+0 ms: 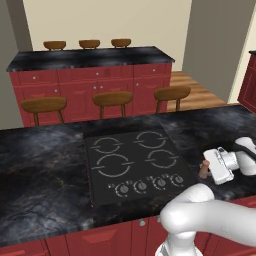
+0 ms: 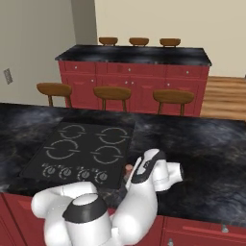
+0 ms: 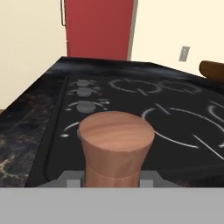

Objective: Take 2 condiments from the cabinet and move them on the counter near the stove.Make sure the condiments are lined up with each other, next to each other.

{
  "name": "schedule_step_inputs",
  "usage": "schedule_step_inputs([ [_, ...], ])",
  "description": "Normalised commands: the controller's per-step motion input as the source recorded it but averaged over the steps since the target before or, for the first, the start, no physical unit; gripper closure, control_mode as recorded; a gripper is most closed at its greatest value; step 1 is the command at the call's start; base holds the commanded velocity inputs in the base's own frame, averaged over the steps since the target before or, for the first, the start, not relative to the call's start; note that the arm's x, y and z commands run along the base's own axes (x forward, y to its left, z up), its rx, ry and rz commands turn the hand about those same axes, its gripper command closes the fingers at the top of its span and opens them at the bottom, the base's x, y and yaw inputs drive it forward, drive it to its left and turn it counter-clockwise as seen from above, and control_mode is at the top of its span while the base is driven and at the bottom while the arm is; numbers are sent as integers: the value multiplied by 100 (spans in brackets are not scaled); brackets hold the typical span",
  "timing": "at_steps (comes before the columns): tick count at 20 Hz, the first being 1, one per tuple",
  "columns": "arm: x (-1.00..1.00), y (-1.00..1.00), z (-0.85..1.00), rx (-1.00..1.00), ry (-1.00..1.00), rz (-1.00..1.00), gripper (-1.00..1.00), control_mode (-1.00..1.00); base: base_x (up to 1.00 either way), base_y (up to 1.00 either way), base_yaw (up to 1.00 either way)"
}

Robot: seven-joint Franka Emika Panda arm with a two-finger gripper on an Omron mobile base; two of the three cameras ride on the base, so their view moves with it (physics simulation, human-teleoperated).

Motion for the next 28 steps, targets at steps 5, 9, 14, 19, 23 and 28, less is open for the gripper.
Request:
schedule_step_inputs([
  [5,0,0,-6,0,0,0,100,-100,0,0,0],
  [9,0,0,0,0,0,0,-100,-100,0,0,0],
  [14,0,0,0,0,-5,0,-100,-100,0,0,0],
  [19,0,-3,4,0,-4,0,-100,-100,0,0,0],
  [23,0,-11,18,0,-2,0,-100,-100,0,0,0],
  [28,0,-11,16,0,-1,1,-100,-100,0,0,0],
])
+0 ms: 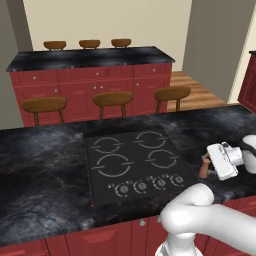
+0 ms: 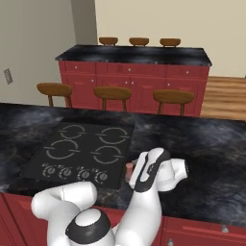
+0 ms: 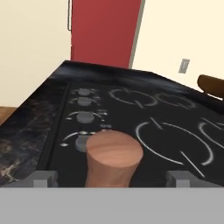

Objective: Take 2 condiments from the cabinet and move them on the counter near the stove.Make sure the condiments are lined up with each other, next to each other.

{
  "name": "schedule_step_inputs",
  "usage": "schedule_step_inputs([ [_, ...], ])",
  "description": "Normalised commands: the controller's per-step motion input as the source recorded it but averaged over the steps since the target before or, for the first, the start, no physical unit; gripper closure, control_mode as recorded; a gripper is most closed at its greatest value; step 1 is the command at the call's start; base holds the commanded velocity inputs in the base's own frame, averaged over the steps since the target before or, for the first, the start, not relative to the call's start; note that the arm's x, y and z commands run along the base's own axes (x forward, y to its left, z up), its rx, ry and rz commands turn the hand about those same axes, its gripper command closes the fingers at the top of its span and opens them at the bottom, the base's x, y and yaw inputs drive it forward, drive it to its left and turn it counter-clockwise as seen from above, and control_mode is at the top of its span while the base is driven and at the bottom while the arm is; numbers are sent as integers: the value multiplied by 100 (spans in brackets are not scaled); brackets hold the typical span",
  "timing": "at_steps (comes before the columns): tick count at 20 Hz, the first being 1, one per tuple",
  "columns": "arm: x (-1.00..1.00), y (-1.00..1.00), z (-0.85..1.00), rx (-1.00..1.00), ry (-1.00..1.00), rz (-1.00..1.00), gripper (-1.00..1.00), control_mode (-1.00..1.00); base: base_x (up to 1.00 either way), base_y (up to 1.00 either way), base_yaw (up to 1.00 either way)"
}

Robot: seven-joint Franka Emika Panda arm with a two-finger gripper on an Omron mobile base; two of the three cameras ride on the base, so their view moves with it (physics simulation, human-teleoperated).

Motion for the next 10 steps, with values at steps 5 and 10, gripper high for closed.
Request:
schedule_step_inputs([
  [5,-5,-10,7,0,0,0,-100,-100,0,0,0],
  [10,-15,-16,23,0,-1,0,-100,-100,0,0,0],
])
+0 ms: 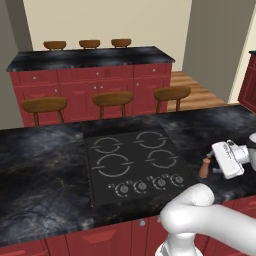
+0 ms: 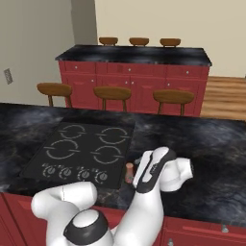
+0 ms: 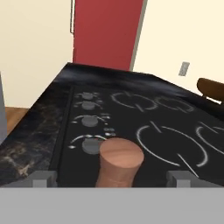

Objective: Take 2 condiments from the cabinet and move them on the counter near the stove.Make sure the condiments are lined up with each other, next to each other.

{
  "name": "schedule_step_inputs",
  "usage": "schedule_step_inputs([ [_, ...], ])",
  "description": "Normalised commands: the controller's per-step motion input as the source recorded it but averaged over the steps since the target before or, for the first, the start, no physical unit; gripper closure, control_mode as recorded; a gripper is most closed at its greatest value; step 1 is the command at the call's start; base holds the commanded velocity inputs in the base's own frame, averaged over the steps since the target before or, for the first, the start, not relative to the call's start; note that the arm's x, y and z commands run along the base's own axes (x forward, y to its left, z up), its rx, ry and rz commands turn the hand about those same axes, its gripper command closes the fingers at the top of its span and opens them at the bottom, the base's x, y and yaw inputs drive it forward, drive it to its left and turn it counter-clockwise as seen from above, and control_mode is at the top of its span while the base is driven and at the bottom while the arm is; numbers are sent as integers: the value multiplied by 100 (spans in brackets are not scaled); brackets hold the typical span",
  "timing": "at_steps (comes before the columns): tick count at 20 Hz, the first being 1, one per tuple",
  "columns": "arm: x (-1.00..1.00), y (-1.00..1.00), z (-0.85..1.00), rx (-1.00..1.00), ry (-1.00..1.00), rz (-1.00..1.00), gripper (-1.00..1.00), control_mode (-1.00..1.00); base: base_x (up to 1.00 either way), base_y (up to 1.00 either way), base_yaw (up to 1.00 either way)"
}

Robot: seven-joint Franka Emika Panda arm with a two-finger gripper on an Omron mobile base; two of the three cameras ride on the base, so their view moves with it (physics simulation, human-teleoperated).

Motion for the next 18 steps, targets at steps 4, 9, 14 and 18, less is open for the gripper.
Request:
schedule_step_inputs([
  [4,-18,-11,33,-2,0,0,-100,-100,0,0,0],
  [9,-22,-2,43,-5,0,0,-100,-100,0,0,0],
  [14,-33,3,62,-7,0,-12,-100,-100,0,0,0],
  [18,-34,18,46,-4,3,-39,-100,-100,0,0,0],
])
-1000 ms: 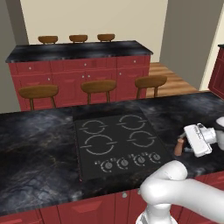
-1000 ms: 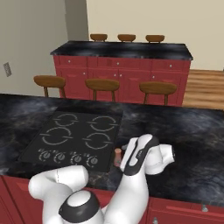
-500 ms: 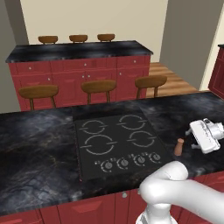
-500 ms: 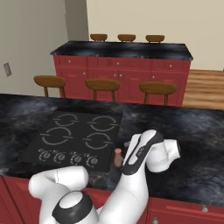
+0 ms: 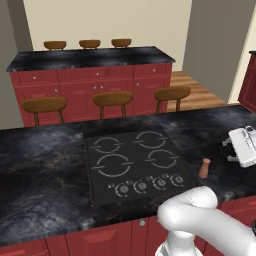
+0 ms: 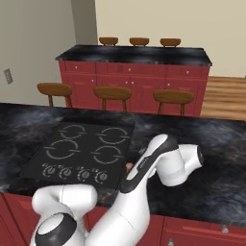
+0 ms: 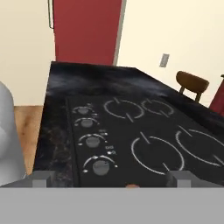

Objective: Take 2 condiments from the cabinet and move them on the counter near the stove.Make sure the condiments are lined up with each other, next to each other.

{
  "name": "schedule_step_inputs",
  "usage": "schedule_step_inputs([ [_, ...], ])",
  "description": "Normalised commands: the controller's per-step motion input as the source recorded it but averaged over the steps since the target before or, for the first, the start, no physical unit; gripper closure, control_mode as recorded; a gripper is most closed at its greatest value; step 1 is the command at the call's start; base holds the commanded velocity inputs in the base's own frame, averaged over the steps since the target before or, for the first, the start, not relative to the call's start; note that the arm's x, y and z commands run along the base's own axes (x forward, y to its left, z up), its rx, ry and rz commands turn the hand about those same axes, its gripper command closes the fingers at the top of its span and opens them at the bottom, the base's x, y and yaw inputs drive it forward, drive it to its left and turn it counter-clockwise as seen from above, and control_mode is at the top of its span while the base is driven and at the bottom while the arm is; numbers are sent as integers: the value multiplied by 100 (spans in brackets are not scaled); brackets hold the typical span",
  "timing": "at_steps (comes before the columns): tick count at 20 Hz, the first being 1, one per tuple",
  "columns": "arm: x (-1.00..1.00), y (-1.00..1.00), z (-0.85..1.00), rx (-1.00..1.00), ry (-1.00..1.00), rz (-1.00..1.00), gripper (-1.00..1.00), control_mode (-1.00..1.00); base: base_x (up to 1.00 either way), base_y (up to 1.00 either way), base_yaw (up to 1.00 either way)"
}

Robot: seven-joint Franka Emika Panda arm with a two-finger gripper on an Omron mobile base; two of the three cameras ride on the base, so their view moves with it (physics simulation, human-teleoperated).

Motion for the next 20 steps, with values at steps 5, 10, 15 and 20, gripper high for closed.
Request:
schedule_step_inputs([
  [5,-34,29,41,-1,21,-51,-100,-100,0,0,0],
  [10,-20,17,56,-11,44,-39,-100,-100,0,0,0],
  [15,-11,38,17,-25,34,-35,-100,-100,0,0,0],
  [20,-4,54,19,-14,10,-28,-100,-100,0,0,0],
])
